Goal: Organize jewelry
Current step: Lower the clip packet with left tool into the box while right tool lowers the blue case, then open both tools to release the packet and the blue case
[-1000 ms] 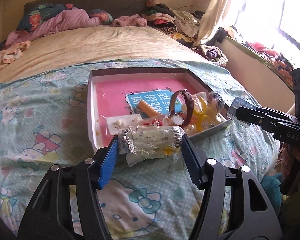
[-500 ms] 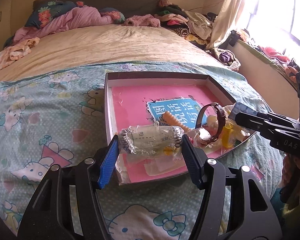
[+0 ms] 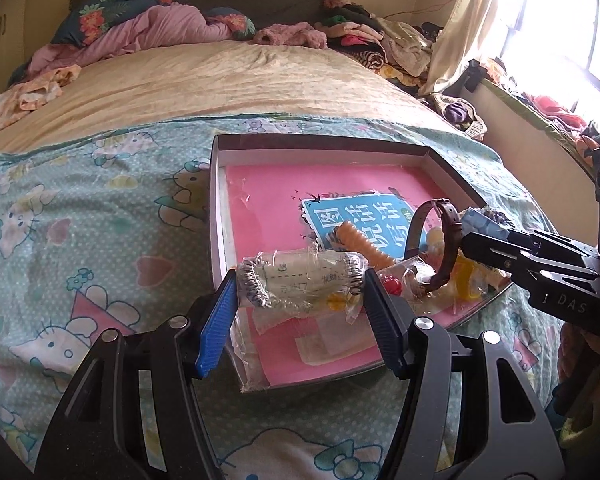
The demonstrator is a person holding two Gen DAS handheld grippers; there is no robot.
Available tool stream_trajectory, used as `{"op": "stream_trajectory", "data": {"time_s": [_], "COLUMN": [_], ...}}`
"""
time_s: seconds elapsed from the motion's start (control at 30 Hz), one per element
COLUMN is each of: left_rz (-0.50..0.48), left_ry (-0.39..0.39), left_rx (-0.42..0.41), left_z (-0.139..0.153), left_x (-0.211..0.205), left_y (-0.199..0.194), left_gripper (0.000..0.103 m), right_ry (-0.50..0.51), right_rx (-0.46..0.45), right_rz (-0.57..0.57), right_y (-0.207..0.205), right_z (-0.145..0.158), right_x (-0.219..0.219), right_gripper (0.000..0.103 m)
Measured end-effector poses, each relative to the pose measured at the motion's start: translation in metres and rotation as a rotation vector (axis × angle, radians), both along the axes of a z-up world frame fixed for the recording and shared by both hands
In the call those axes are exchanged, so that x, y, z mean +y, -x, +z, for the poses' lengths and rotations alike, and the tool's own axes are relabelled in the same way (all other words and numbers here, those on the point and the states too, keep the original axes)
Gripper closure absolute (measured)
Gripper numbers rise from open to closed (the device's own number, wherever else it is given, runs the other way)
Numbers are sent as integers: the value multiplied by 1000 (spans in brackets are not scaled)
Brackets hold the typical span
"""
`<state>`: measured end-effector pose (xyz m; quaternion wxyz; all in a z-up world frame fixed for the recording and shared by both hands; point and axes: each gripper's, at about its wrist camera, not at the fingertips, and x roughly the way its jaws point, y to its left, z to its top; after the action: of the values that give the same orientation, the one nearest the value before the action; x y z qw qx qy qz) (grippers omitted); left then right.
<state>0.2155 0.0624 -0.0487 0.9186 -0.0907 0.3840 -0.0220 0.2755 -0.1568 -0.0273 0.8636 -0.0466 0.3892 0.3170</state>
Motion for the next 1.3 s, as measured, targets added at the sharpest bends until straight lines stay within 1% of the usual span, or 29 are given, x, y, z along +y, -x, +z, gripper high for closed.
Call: {"op": "stream_trajectory", "data": {"time_s": [0.13, 0.4, 0.67, 0.73, 0.77, 0.8, 0.87, 1.0, 1.07, 1.17, 1.23, 1.3], "left_rz": [7, 9, 7, 5, 4, 4, 0, -7, -6, -2, 3, 7], "left_ry": [5, 9, 10, 10, 11, 11, 11, 8, 7, 8, 7, 3], "left_rx": [6, 6, 6, 6, 7, 7, 7, 15, 18, 17, 15, 8], "left_z": [-3, -3, -2, -2, -3, -2, -3, -4, -4, -2, 0, 2], "left_x": [1, 1, 1, 0, 0, -1, -1, -4, -5, -4, -3, -3], "left_y": [-2, -2, -2, -2, -2, -2, -1, -2, -3, -2, -1, 0], "left_gripper": [49, 49, 48, 48, 48, 48, 48, 48, 48, 42, 34, 30], "right_ry": [17, 9, 1, -10, -19, -22, -31, -40, -39, -38, -44, -46], "right_rx": [-15, -34, -34, -29, -29, -32, -33, -46, -47, -49, -46, -46], "right_rz": [14, 23, 0, -4, -9, -15, -17, -35, -39, -51, -54, -58], "right_y": [0, 4, 6, 6, 6, 7, 8, 13, 14, 16, 17, 17], "right_z": [-3, -6, -8, -7, -5, -4, -2, 4, 5, 6, 7, 8], "right_x": [6, 7, 5, 2, 0, -1, -4, -10, -12, -16, -18, -19], "right_gripper": [67, 67, 66, 61, 55, 51, 48, 33, 30, 25, 23, 20]}}
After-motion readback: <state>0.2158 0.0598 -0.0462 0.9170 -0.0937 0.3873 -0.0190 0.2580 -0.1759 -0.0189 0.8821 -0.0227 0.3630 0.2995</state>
